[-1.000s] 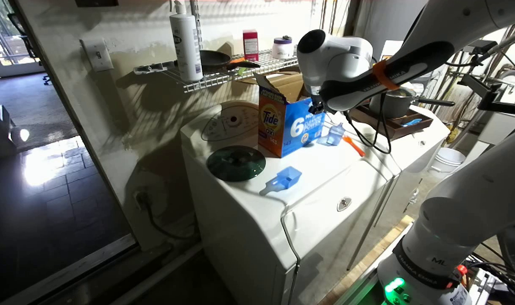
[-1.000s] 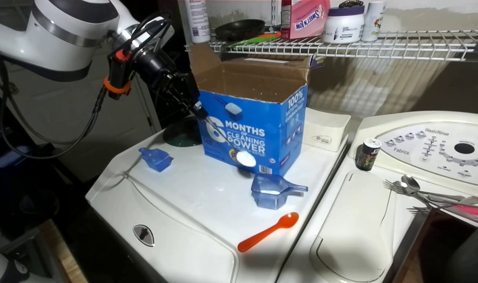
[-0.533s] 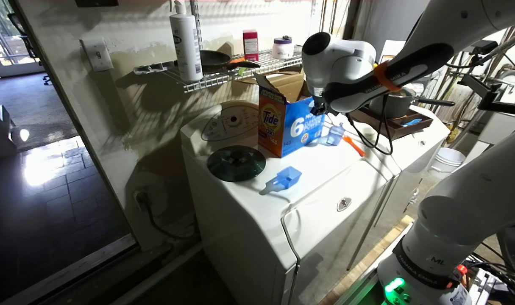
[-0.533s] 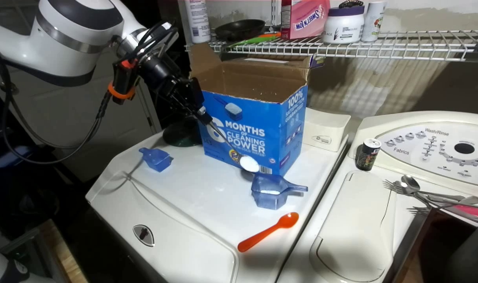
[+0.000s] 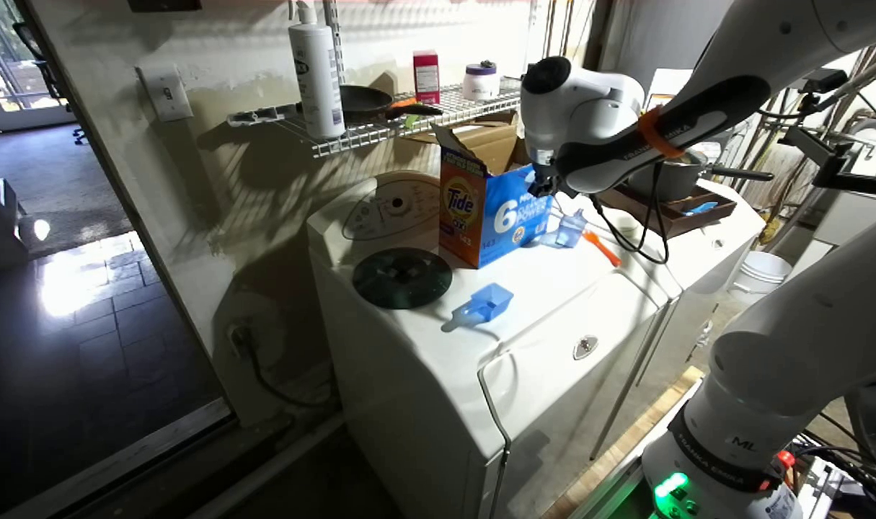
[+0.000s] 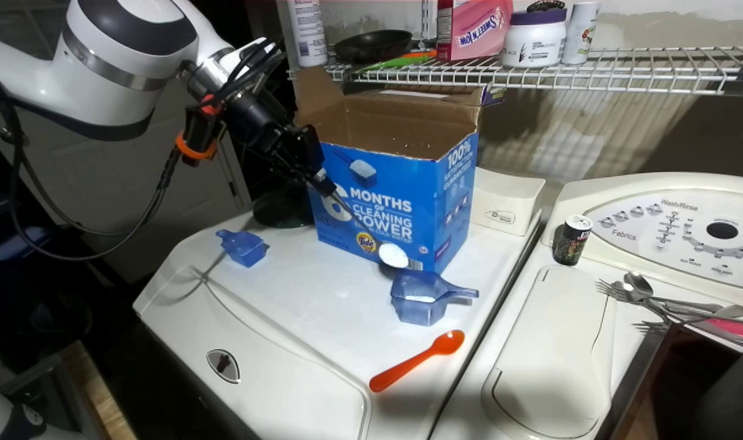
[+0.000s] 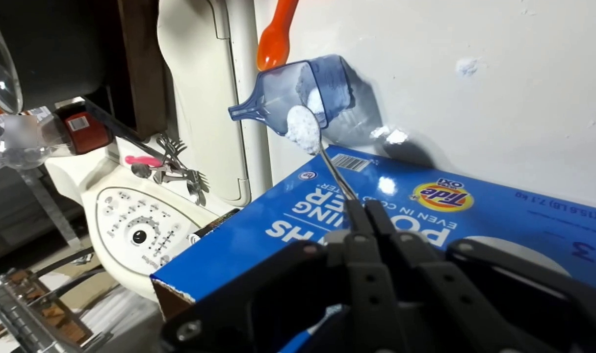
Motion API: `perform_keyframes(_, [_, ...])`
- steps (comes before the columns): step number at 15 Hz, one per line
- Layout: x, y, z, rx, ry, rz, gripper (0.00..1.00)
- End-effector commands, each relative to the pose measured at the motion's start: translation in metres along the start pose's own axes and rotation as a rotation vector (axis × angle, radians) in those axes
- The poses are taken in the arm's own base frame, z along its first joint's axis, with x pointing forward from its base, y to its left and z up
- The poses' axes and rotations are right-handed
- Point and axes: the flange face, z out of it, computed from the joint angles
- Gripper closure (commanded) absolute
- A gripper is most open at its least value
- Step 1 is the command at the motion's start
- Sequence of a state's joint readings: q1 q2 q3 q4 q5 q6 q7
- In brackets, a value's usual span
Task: Use the silver spoon to place soap from the box in the blue measuring cup on the right.
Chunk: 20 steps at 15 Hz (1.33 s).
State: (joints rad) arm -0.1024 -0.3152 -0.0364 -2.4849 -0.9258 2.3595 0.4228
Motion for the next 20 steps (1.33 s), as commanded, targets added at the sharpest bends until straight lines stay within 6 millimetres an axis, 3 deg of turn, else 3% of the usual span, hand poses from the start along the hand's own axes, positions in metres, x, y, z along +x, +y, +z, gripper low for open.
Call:
perform_keyframes(1, [0.000, 0.007, 0.008, 0.011, 0.018, -0.018, 0.99])
perform_keyframes(20, [-0.003, 0.030, 0.036, 0.139, 0.030, -0.010, 0.99])
